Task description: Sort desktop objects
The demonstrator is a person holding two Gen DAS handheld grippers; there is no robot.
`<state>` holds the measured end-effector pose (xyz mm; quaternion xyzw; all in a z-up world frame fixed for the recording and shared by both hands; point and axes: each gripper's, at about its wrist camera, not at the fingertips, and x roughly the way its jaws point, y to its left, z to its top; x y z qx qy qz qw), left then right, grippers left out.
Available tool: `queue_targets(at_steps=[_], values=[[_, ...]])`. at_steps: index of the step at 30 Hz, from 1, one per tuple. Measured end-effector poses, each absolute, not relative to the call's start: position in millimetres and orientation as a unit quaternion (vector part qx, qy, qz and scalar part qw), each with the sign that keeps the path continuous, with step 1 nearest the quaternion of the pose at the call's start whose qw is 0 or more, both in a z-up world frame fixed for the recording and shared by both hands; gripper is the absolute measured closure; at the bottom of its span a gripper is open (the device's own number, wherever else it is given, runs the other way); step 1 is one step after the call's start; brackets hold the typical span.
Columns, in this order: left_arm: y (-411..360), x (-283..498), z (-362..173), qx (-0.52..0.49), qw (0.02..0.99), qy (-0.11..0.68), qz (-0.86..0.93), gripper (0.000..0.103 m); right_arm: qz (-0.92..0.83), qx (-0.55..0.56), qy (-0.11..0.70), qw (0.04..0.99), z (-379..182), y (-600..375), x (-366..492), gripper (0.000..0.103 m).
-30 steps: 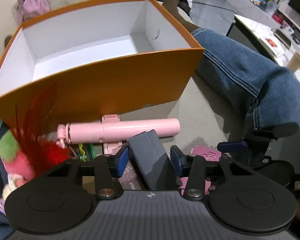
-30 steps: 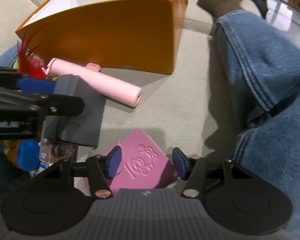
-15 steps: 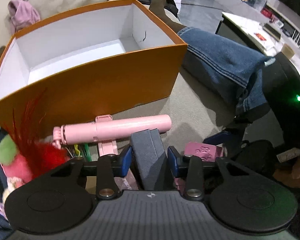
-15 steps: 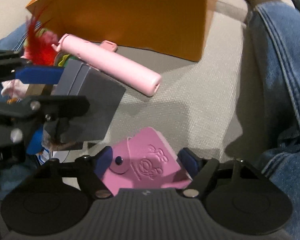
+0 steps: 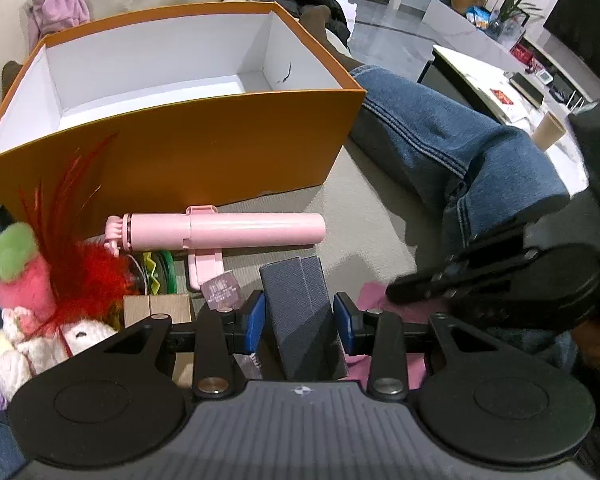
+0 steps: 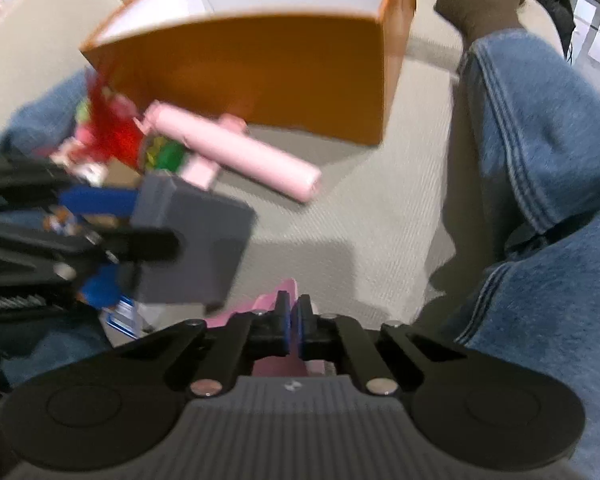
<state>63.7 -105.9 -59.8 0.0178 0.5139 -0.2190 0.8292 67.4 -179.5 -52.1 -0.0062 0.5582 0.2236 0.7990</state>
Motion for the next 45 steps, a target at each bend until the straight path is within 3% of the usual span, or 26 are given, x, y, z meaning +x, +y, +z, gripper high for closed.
queue_targets(at_steps=[7, 22, 25, 27, 30, 32, 39, 45], values=[[-97.6, 59.7, -60.6, 0.003, 0.830, 0.515, -0.214, 0.061, 0.209, -0.051, 0.494, 0.842, -12.1, -164.1, 60.4, 0.103], [-110.0, 64.2, -80.5, -0.026, 0.814, 0.537, -0.221, 0.061, 0.233, -0.083, 0.504, 0.827, -17.8, -145.6, 45.3, 0.099], [-110.5, 63.7, -79.1, -0.026, 0.815, 0.536, -0.221, 0.061, 0.234, -0.098, 0.496, 0.831, -17.3, -144.8, 42.7, 0.095], [-110.2, 64.2, -79.1, -0.029, 0.813, 0.538, -0.220, 0.061, 0.228, -0.122, 0.483, 0.836, -17.0, -142.0, 39.4, 0.085], [-108.5, 64.9, -79.1, -0.036, 0.812, 0.540, -0.219, 0.061, 0.206, -0.170, 0.458, 0.848, -18.9, -139.0, 33.2, 0.059], [-110.0, 64.7, -79.5, -0.032, 0.813, 0.539, -0.219, 0.061, 0.192, -0.196, 0.443, 0.854, -21.0, -139.3, 32.0, 0.050], [-108.1, 66.4, -80.1, -0.041, 0.813, 0.539, -0.218, 0.061, 0.210, -0.116, 0.503, 0.830, -32.9, -158.6, 52.0, 0.050], [-109.8, 62.2, -78.2, -0.026, 0.811, 0.539, -0.224, 0.061, 0.223, -0.135, 0.497, 0.827, -22.9, -161.6, 41.0, 0.050]])
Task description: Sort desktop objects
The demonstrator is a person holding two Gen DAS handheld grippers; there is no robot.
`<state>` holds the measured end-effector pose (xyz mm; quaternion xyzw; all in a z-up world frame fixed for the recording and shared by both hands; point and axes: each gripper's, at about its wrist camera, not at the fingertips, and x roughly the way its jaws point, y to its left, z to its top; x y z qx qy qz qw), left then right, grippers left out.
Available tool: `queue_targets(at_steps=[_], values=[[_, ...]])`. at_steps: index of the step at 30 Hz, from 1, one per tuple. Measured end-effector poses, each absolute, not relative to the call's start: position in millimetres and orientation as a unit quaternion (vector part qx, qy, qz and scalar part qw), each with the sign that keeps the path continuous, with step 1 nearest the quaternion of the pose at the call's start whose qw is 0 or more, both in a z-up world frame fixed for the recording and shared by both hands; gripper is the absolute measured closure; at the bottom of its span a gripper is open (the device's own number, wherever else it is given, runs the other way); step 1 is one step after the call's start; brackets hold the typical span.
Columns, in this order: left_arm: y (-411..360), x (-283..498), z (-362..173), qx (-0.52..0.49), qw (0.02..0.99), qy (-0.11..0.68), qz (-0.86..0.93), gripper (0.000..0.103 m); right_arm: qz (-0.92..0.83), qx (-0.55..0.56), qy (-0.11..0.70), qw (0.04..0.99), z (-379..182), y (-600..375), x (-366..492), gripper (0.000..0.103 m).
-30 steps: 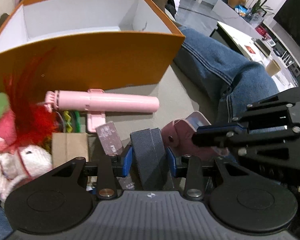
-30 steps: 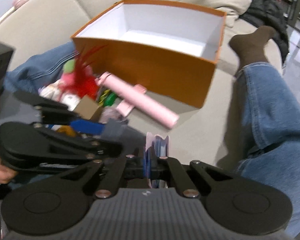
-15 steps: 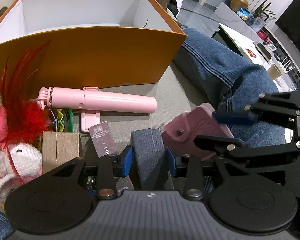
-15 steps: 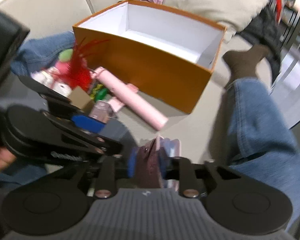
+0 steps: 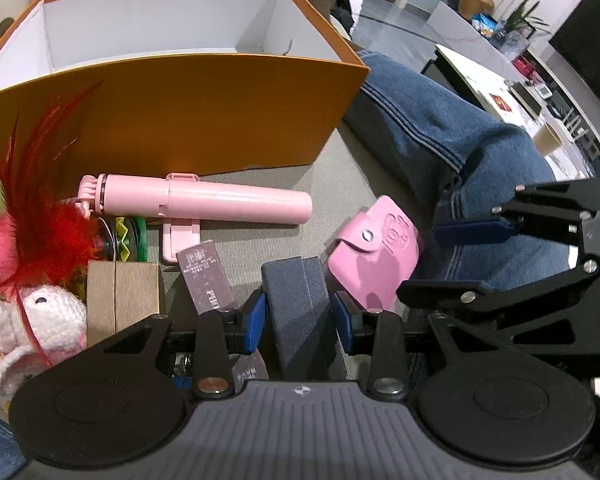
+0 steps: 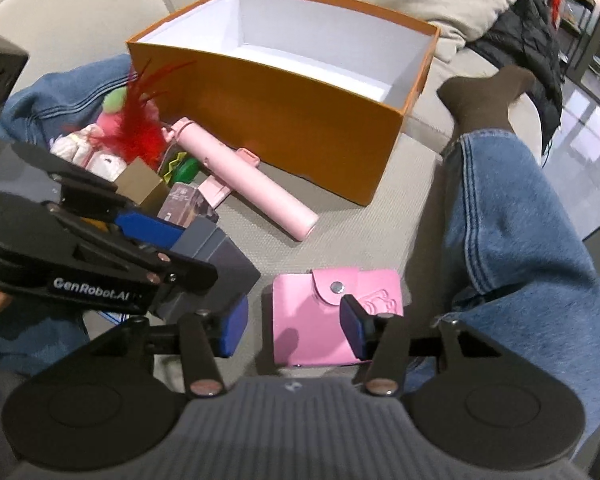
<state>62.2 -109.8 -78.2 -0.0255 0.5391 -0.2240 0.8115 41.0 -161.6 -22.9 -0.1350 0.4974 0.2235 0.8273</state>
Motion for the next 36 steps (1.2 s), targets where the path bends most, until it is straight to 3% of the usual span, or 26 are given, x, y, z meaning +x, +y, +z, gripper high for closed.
queue_targets(at_steps=[12, 15, 22, 23, 27, 31, 33, 36], values=[[-96.9, 58.9, -87.6, -0.040, 0.801, 0.554, -0.222, 0.062, 0.241, -0.173, 0.554, 0.778, -50.0, -164.2, 43.6, 0.048], [-97.5, 59.2, -87.2, -0.044, 0.802, 0.554, -0.220, 0.062, 0.236, -0.184, 0.551, 0.779, -57.7, -154.4, 51.1, 0.033], [-86.7, 59.4, -76.5, -0.054, 0.822, 0.530, -0.200, 0.063, 0.199, -0.270, 0.556, 0.761, -103.5, -124.0, 63.4, 0.027], [-85.5, 59.9, -75.8, -0.055, 0.823, 0.528, -0.200, 0.063, 0.193, -0.282, 0.550, 0.762, -107.6, -121.6, 64.5, 0.018], [-86.4, 61.2, -76.3, -0.053, 0.823, 0.529, -0.199, 0.063, 0.177, -0.319, 0.534, 0.763, -123.1, -112.6, 66.4, 0.008], [-86.7, 60.3, -74.7, -0.052, 0.824, 0.528, -0.198, 0.063, 0.180, -0.317, 0.535, 0.762, -121.2, -114.4, 67.3, 0.009], [-86.1, 59.3, -74.0, -0.052, 0.826, 0.526, -0.197, 0.063, 0.172, -0.314, 0.528, 0.770, -113.9, -118.7, 67.1, 0.025], [-84.8, 59.0, -72.9, -0.054, 0.827, 0.525, -0.195, 0.063, 0.178, -0.287, 0.538, 0.772, -101.7, -128.0, 67.4, 0.037]])
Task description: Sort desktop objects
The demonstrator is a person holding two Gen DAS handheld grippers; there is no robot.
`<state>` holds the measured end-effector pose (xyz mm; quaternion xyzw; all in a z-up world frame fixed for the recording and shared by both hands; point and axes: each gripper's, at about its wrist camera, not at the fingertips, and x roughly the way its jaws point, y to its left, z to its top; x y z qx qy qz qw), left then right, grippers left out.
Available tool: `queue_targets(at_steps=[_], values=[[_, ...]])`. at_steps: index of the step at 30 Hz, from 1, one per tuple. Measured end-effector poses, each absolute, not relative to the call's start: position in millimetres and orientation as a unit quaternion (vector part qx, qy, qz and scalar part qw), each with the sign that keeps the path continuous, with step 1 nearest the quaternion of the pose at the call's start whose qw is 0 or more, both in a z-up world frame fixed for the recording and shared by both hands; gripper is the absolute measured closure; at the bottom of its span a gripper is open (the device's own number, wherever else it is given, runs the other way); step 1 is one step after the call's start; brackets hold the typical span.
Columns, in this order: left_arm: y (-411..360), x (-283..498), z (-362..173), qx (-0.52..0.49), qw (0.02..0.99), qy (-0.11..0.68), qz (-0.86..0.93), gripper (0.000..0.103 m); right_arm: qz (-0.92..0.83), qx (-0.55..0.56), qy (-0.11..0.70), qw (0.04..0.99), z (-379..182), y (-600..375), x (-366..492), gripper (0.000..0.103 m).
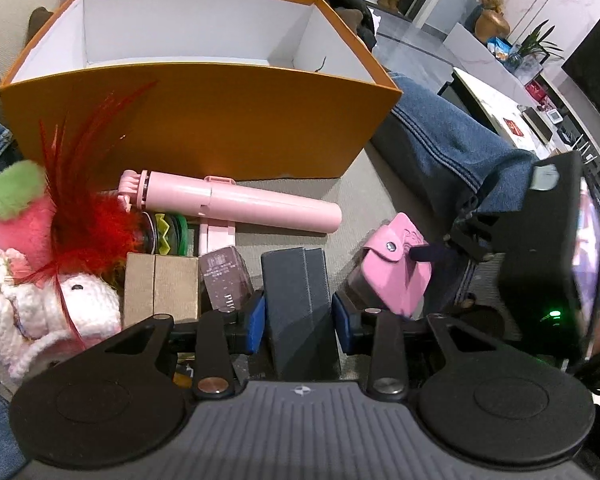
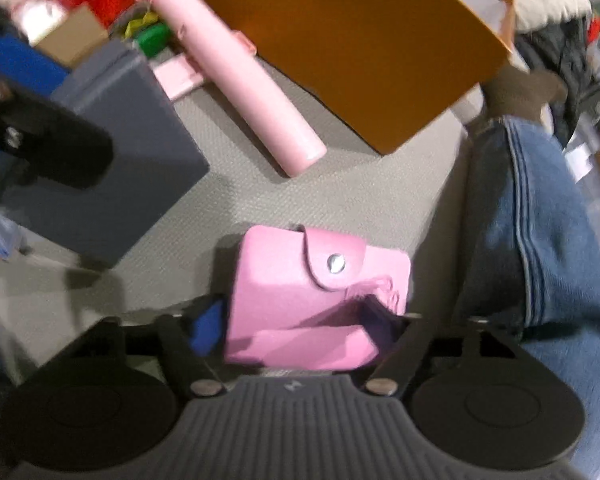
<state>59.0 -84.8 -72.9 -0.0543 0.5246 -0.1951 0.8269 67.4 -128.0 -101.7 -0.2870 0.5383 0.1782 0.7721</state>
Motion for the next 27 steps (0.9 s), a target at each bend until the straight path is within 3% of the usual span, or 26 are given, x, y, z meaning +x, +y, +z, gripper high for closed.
queue_targets(at_steps=[6, 9, 18, 27], values=[[-85.2, 59.0, -72.8, -0.053, 0.827, 0.524, -0.196, 0.063, 0.178, -0.263, 0.515, 0.796, -63.9, -140.4, 60.7, 0.074], [-85.7, 58.7, -71.8, -0.053, 0.829, 0.522, -0.195, 0.063, 0.173, -0.245, 0.493, 0.817, -36.9, -144.0, 62.7, 0.083], [-84.4, 59.0, -66.0, -0.059, 0.834, 0.513, -0.194, 0.063, 0.222, -0.120, 0.514, 0.820, -12.5, -162.1, 70.8, 0.087], [-87.0, 58.6, -64.2, -0.053, 0.833, 0.515, -0.197, 0.063, 0.178, -0.169, 0.531, 0.811, -29.7, -160.1, 74.3, 0.081]])
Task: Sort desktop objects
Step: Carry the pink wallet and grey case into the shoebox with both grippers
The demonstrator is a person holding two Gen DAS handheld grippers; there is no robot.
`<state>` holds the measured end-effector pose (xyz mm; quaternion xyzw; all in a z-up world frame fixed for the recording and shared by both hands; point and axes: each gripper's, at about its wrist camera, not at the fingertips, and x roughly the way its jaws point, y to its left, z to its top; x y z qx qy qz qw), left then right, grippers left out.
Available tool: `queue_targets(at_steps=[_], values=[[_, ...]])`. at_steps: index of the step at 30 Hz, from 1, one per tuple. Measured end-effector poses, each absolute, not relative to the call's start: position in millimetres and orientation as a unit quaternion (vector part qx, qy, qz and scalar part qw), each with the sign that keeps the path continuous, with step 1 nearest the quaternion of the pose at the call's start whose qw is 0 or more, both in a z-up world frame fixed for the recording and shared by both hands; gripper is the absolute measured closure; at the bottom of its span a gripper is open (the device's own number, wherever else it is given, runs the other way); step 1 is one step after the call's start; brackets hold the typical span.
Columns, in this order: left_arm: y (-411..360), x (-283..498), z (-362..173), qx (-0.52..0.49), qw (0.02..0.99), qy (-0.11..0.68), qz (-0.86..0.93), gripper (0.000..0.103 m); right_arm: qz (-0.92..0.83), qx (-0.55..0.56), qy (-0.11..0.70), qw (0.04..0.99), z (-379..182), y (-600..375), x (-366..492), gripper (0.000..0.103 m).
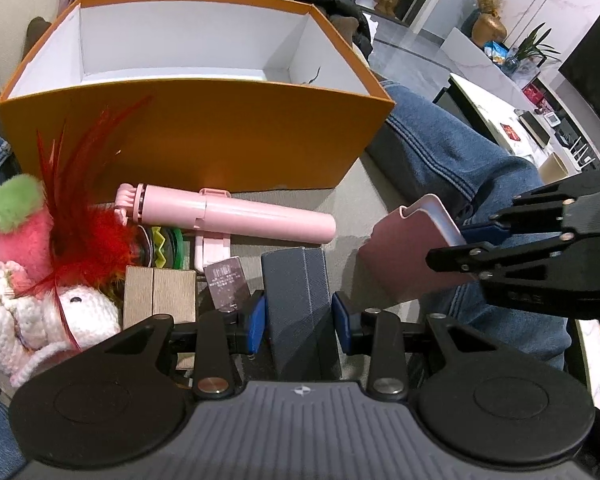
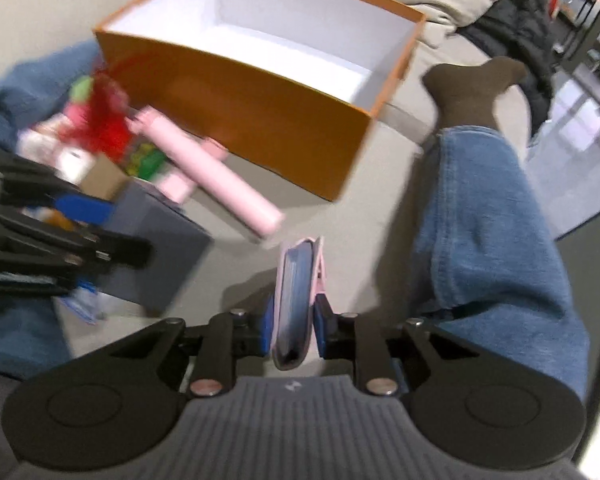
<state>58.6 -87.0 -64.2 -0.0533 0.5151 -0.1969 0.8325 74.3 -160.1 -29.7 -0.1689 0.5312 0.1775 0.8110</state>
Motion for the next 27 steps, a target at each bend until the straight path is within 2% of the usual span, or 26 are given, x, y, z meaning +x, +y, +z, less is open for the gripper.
queue_targets(at_steps=[5, 10, 20, 27], values=[[-87.1, 56.5, -56.7, -0.050, 0.838, 0.506, -0.200, 0.063, 0.175, -0.147, 0.535, 0.813, -35.9, -166.2, 81.8, 0.084], [-77.2, 52.4, -31.6, -0.058, 0.847, 0.484, -0.213, 0.063, 0.186, -0.123, 0.518, 0.826, -13.7, -171.5, 76.6, 0.086], [-38.2, 58.9, 45.9, -0.061, 0.901, 0.390, -0.182, 0.063, 0.238, -0.070, 0.401, 0.882, 78.3, -151.3, 84.4, 0.086], [-1.2, 91.3, 71.5, -0.072, 0.925, 0.352, -0.121, 0.063, 0.244, -0.016, 0.345, 0.906, 106.4, -115.9, 132.8, 0.086]])
